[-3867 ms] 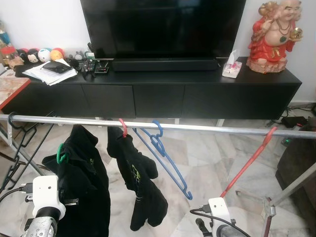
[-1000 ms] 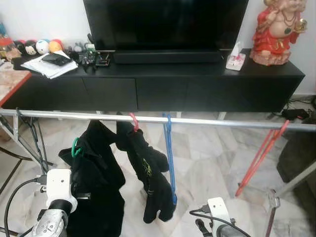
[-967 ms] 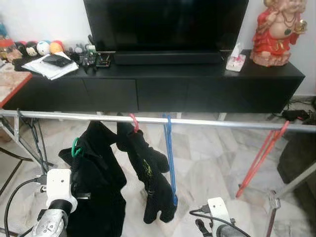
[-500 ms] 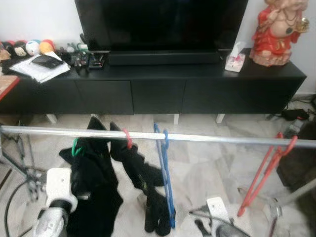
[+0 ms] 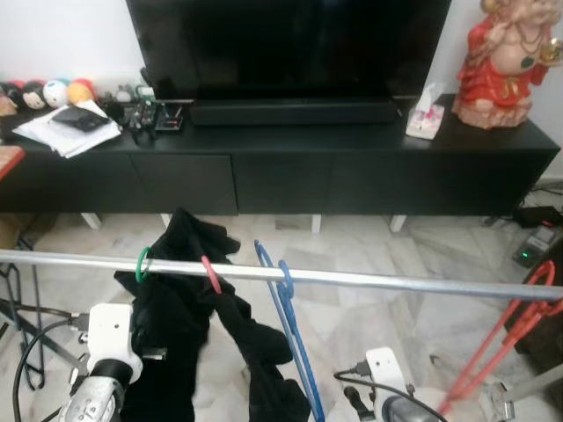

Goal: Hang hanger

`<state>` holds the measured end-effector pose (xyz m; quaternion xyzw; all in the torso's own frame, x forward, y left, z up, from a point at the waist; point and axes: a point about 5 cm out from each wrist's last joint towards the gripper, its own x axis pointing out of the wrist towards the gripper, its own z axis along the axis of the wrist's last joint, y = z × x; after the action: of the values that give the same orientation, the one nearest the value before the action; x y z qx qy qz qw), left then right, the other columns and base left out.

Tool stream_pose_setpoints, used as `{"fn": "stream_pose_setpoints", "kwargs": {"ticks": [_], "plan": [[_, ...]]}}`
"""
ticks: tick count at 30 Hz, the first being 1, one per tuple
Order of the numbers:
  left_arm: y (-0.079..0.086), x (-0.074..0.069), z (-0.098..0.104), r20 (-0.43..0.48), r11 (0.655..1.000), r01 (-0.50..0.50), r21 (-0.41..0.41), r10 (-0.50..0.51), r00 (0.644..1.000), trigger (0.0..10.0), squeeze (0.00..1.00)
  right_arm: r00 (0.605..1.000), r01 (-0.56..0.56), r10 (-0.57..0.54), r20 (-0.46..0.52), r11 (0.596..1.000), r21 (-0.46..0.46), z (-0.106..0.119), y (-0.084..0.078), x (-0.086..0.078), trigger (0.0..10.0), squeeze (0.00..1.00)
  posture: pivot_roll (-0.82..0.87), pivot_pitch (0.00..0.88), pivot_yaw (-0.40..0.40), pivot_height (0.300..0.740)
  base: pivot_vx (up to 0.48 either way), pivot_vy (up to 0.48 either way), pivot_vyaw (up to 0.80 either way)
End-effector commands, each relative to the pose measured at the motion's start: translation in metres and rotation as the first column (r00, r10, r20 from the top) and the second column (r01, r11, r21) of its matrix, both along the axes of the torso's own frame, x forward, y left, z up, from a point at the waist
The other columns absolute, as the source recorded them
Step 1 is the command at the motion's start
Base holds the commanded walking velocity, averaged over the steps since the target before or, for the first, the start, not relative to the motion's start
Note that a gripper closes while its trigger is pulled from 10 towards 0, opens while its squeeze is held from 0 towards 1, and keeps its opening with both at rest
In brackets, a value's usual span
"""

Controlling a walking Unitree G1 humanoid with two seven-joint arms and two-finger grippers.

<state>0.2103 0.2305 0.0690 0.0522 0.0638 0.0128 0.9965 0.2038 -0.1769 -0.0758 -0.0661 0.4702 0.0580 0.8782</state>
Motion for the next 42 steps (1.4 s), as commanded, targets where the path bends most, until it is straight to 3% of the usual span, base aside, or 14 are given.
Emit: {"fn": "stream_pose_setpoints", "kwargs": {"ticks": [1,19,23,25,27,31,42], "plan": [[0.006,0.009,0.010,0.028,1.000,-0.005,0.014,0.005,1.000,10.0,0.00,1.000,0.002,-0.002,-0.010,1.000,-0.004,-0.001,-0.002,-0.003,10.0,0.00,-0.05,0.000,0.042,0.740,0.000,0.000,0.00],[0.032,0.057,0.016,-0.019,0.995,-0.046,0.083,0.048,0.999,10.0,0.00,1.000,0.000,0.000,-0.010,1.000,0.000,-0.002,0.000,-0.003,10.0,0.00,-0.06,0.000,0.059,0.740,0.000,0.000,0.00],[0.032,0.058,0.012,-0.059,0.995,-0.029,0.091,0.034,0.998,10.0,0.00,1.000,0.002,-0.002,-0.010,1.000,0.000,-0.002,0.000,-0.003,10.0,0.00,-0.06,0.000,0.059,0.740,0.000,0.000,0.00],[0.027,0.051,-0.004,-0.148,0.996,0.035,0.079,-0.023,0.989,10.0,0.00,1.000,0.001,-0.001,-0.010,1.000,0.000,-0.002,0.000,-0.003,10.0,0.00,-0.06,0.000,0.059,0.740,0.000,0.000,0.00],[0.027,0.051,-0.004,-0.148,0.996,0.035,0.079,-0.023,0.989,10.0,0.00,1.000,0.001,-0.001,-0.010,1.000,0.000,-0.002,0.000,-0.003,10.0,0.00,-0.06,0.000,0.059,0.740,0.000,0.000,0.00],[0.023,0.040,-0.020,-0.238,0.995,0.078,0.069,-0.059,0.969,10.0,0.00,1.000,-0.001,0.001,-0.011,1.000,0.000,-0.002,0.000,-0.003,10.0,0.00,-0.06,0.000,0.057,0.740,0.000,0.000,0.00],[0.020,0.027,-0.027,-0.246,0.996,0.066,0.063,-0.048,0.968,10.0,0.00,1.000,-0.005,0.005,-0.013,1.000,0.001,-0.002,0.001,-0.003,10.0,0.00,-0.06,0.000,0.060,0.740,0.000,0.000,0.00]]}}
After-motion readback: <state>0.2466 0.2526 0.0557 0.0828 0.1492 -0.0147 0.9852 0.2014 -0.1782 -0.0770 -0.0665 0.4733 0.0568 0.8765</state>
